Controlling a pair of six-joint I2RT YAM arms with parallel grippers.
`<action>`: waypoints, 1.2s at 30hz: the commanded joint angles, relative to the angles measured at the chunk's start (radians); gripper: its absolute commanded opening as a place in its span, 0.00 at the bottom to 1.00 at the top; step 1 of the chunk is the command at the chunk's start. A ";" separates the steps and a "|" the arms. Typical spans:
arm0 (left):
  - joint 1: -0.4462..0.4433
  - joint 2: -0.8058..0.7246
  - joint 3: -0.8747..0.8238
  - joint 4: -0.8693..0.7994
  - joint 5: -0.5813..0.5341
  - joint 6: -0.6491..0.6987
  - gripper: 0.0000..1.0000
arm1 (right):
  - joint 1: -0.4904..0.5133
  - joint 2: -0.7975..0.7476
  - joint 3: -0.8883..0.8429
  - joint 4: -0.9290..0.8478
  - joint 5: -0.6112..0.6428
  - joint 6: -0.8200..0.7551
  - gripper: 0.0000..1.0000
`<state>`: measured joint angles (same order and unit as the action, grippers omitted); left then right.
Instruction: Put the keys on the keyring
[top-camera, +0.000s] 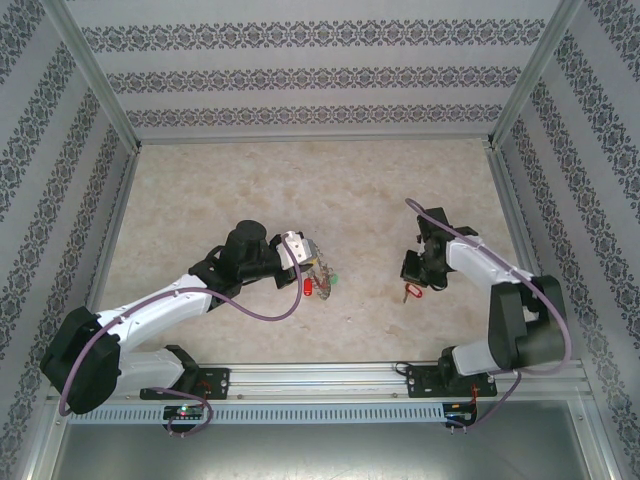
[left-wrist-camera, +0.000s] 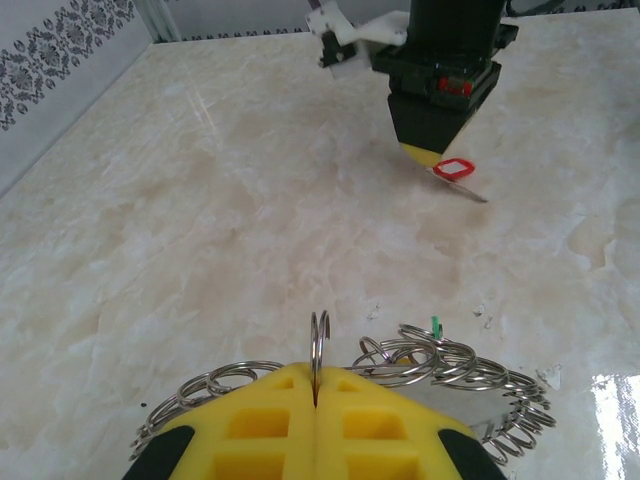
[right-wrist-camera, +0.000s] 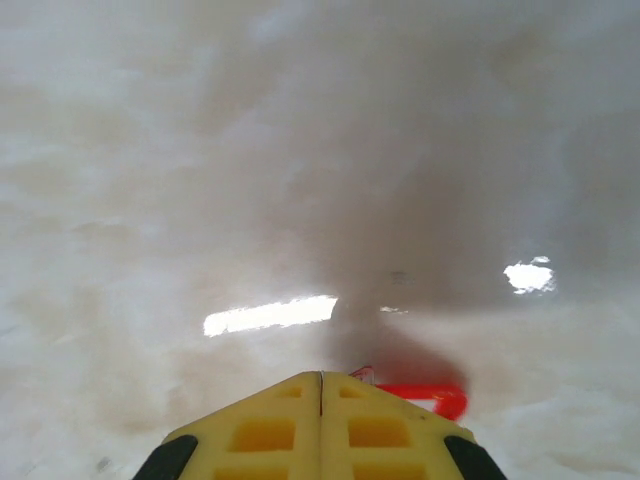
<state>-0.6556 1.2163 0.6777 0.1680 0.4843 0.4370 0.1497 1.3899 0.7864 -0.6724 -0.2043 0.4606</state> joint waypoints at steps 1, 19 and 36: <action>-0.015 0.000 0.027 0.053 0.044 -0.029 0.00 | 0.022 -0.141 -0.012 0.091 -0.184 -0.108 0.00; -0.015 -0.010 -0.034 0.179 0.119 -0.109 0.00 | 0.138 -0.327 -0.018 0.393 -0.636 -0.221 0.00; -0.015 0.018 -0.055 0.276 0.091 -0.123 0.00 | 0.261 -0.102 0.131 0.412 -0.654 -0.034 0.00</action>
<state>-0.6556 1.2427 0.6422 0.3241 0.5892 0.3317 0.3977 1.2617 0.8860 -0.2787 -0.8253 0.3523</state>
